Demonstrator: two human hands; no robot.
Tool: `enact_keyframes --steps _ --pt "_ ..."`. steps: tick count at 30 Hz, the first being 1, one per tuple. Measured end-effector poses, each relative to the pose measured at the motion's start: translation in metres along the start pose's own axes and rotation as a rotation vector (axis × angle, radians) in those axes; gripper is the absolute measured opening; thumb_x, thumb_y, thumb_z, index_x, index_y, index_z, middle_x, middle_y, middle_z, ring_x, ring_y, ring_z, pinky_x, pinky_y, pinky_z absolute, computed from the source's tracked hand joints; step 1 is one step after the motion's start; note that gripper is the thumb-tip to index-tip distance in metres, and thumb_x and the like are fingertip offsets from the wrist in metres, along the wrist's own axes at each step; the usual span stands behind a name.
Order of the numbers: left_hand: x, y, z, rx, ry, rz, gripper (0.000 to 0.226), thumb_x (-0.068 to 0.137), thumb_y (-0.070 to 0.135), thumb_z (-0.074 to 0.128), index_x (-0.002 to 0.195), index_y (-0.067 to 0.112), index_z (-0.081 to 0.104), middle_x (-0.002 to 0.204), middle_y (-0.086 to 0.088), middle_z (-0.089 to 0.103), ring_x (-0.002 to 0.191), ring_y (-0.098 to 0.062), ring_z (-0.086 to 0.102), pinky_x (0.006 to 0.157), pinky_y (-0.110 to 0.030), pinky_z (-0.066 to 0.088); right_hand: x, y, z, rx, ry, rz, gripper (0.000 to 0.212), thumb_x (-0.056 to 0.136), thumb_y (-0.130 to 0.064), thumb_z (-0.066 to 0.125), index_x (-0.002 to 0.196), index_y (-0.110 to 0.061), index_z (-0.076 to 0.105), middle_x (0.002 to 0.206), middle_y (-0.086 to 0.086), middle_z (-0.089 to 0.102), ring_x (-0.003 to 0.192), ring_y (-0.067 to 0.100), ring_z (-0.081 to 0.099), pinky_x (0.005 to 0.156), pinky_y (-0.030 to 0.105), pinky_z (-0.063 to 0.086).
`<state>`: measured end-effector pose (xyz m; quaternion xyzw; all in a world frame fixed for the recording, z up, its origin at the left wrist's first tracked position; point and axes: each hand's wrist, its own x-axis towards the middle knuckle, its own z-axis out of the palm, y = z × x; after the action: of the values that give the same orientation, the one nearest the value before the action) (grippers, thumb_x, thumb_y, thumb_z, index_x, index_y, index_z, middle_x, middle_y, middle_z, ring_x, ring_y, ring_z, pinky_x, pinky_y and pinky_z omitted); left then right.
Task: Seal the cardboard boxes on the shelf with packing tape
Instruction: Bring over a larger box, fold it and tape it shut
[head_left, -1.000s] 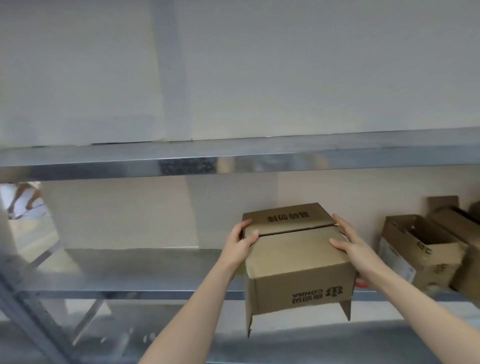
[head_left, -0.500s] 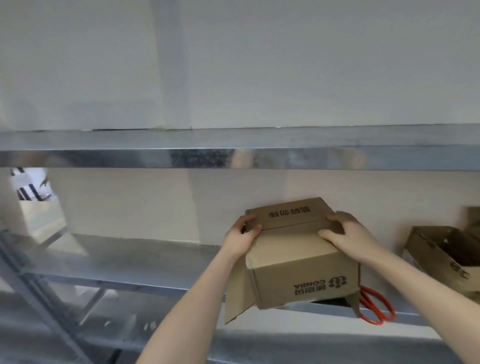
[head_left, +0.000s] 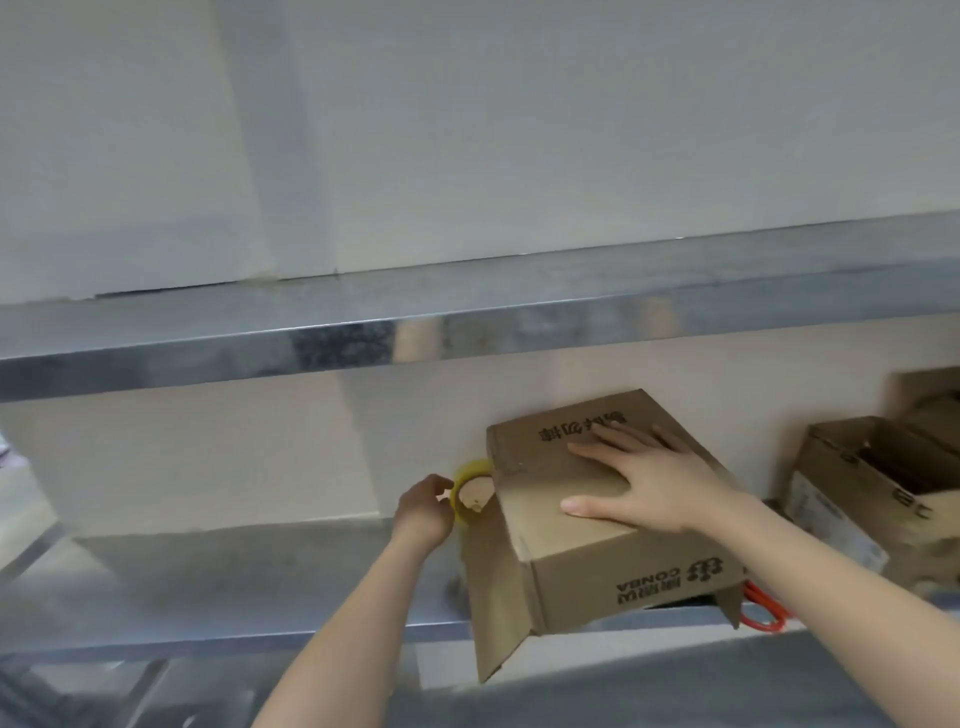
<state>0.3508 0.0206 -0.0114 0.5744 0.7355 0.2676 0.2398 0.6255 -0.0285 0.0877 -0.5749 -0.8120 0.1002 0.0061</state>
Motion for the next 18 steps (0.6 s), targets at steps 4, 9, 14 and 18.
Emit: enact_keyframes --steps 4,9,14,18 --pt "0.015 -0.007 0.017 0.185 -0.118 0.101 0.043 0.09 0.004 0.047 0.128 0.022 0.055 0.137 -0.004 0.051 0.123 -0.022 0.051 0.097 -0.027 0.04 -0.002 0.008 -0.004 0.032 0.005 0.028 0.096 0.06 -0.096 0.019 0.147 -0.054 0.015 0.16 -0.019 0.003 0.147 0.004 -0.002 0.121 0.041 0.001" --pt "0.033 0.003 0.042 0.17 -0.113 0.125 0.035 0.089 0.007 0.054 0.119 0.024 0.058 0.144 -0.015 0.034 0.131 -0.03 0.04 0.103 -0.034 0.039 -0.001 0.01 -0.003 0.049 0.009 0.033 0.091 0.064 -0.094 0.023 0.146 -0.055 0.016 0.16 -0.02 0.004 0.147 0.004 -0.001 0.121 0.041 0.001" --pt "0.033 0.012 0.056 0.137 0.067 0.069 0.033 0.09 0.01 0.058 0.117 0.008 0.04 0.127 -0.016 0.043 0.105 -0.039 0.056 0.074 -0.042 0.047 -0.001 0.009 -0.002 0.051 0.003 0.037 0.084 0.071 -0.09 0.031 0.146 -0.055 0.017 0.159 -0.021 0.003 0.147 0.003 -0.001 0.121 0.04 -0.001" --pt "0.036 0.012 0.057 0.131 0.149 -0.007 0.051 0.09 -0.002 0.051 0.133 -0.002 0.024 0.122 -0.023 0.05 0.108 -0.043 0.052 0.078 -0.046 0.044 -0.002 0.01 -0.004 0.066 0.003 0.032 0.083 0.072 -0.089 0.033 0.146 -0.055 0.017 0.16 -0.021 0.004 0.147 0.002 -0.002 0.121 0.04 -0.001"
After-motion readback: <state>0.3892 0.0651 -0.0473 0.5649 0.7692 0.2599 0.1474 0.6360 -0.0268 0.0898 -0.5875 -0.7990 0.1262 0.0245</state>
